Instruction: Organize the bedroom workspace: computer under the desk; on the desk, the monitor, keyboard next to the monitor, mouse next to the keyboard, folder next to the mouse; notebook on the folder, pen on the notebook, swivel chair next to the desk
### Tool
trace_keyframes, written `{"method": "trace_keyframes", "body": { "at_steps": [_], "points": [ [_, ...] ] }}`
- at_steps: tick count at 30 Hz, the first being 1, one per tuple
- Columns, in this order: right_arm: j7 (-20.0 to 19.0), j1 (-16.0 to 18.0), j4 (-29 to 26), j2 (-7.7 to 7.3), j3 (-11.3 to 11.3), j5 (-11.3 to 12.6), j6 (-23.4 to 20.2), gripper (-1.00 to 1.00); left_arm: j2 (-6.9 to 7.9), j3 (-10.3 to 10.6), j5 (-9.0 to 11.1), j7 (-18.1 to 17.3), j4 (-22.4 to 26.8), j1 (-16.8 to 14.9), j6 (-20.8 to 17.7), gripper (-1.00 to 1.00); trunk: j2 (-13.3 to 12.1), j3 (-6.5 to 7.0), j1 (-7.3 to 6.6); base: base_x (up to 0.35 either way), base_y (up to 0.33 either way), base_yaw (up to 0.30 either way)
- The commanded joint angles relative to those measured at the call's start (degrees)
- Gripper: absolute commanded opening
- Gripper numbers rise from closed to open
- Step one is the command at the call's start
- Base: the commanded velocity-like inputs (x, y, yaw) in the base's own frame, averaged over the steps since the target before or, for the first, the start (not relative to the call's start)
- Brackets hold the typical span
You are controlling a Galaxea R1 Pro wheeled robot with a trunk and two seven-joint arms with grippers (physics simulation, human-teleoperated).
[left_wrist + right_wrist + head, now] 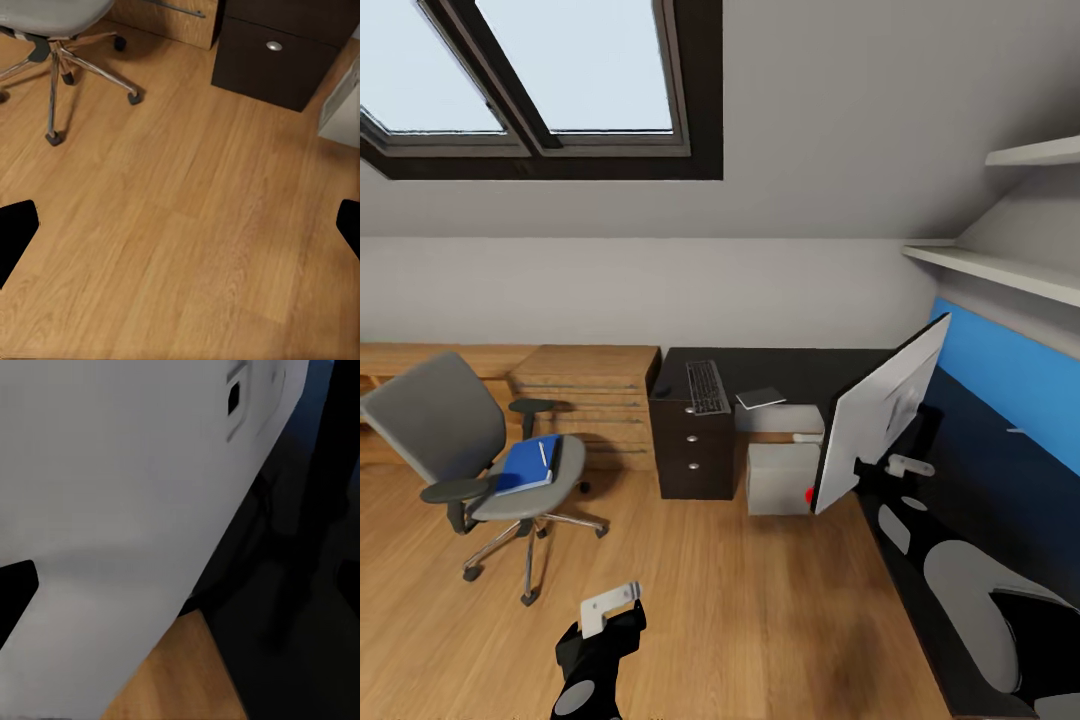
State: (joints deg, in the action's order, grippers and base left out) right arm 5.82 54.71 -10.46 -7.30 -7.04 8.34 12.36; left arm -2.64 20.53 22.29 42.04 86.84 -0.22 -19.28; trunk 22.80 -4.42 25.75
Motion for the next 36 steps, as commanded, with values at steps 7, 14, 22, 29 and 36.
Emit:
{"method": "trace_keyframes", "body": {
  "at_steps": [7,14,22,29,36],
  "points": [
    [-0.05,0.05,0.18,0.09,0.17,0.57,1.69,1.0,0.0,0.04,0.29,0.32,0.09,-0.04,-0.23,1.0,0.12,-0.11,0.04,0.0,0.0,0.215],
    [0.06,0.05,0.18,0.02,0.18,0.6,1.78,1.0,0.0,0.11,0.29,0.32,0.09,-0.04,-0.23,1.0,0.12,-0.11,0.04,0.0,0.0,0.031],
    [0.21,-0.02,0.18,-0.23,0.17,0.56,2.16,1.0,0.0,0.12,-0.04,0.32,0.22,-0.04,-0.23,1.0,0.12,-0.11,0.04,0.0,0.0,-0.007],
    [0.25,-0.03,0.24,-0.46,0.19,0.54,2.19,1.0,0.0,0.12,-0.05,0.32,0.38,-0.04,-0.23,1.0,0.12,0.0,0.04,0.0,0.0,-0.174],
    [0.82,-0.09,0.34,-1.25,0.19,0.54,2.17,1.0,0.03,0.09,-0.04,0.32,0.75,-0.04,-0.23,1.0,0.12,0.15,0.04,0.0,0.0,-0.259]
  ]
}}
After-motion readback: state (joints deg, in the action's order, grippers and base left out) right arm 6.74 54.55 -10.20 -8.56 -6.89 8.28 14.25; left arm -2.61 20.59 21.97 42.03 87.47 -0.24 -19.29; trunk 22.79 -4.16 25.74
